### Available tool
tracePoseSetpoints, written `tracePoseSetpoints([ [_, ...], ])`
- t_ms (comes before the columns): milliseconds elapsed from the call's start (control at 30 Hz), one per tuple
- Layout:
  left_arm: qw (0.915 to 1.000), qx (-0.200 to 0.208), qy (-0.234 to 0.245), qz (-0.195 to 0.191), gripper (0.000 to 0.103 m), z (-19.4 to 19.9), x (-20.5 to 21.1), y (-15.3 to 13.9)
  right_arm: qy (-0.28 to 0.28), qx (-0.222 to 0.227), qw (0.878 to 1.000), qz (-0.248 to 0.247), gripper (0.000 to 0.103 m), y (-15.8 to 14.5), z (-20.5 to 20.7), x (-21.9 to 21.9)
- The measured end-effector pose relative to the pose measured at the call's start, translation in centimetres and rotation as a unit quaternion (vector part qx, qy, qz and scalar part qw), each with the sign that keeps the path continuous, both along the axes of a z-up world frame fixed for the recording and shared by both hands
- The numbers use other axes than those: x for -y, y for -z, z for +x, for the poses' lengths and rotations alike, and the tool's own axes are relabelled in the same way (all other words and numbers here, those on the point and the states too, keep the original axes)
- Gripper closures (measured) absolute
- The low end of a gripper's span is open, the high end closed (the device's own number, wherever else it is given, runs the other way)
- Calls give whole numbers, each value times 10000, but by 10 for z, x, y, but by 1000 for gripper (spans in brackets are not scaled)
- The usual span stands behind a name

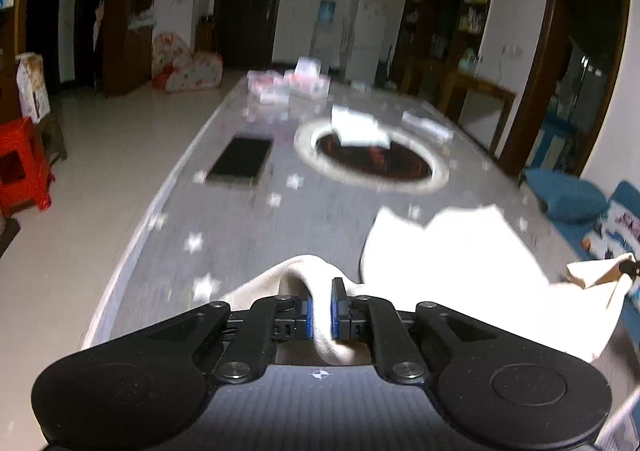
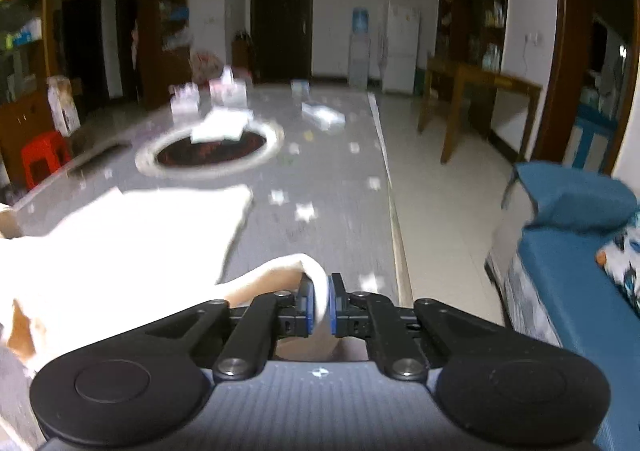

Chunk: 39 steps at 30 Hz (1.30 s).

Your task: Fold clothes

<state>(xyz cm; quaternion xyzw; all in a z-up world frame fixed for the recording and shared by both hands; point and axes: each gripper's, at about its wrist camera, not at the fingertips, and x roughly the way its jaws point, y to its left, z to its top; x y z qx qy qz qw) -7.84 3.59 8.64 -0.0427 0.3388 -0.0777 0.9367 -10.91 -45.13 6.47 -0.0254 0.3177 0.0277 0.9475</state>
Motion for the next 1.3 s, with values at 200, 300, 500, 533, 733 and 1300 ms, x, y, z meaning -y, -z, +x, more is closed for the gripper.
tracePoseSetpoints([
  [200, 9993, -109, -259, 245, 61, -14, -12, 4, 136, -223, 9995, -164, 80, 5, -18, 8],
  [300, 9985, 47, -329, 429, 53, -20, -17, -5, 218, -183, 9992, -284, 72, -2, -28, 15],
  [500, 9975, 154, -473, 506, 53, -14, -22, -13, 215, -69, 9993, -291, 72, -14, -31, 19],
  [533, 9976, 142, -469, 494, 53, -10, -21, -13, 172, -68, 9995, -263, 72, -14, -28, 17],
  [733, 9988, 130, -125, 458, 53, 26, 10, -8, -324, -119, 9993, -105, 71, -11, 3, -9],
  [1300, 9958, -319, 518, 689, 53, 174, 96, 39, -1105, -620, 9903, 578, 72, 14, 153, -74],
])
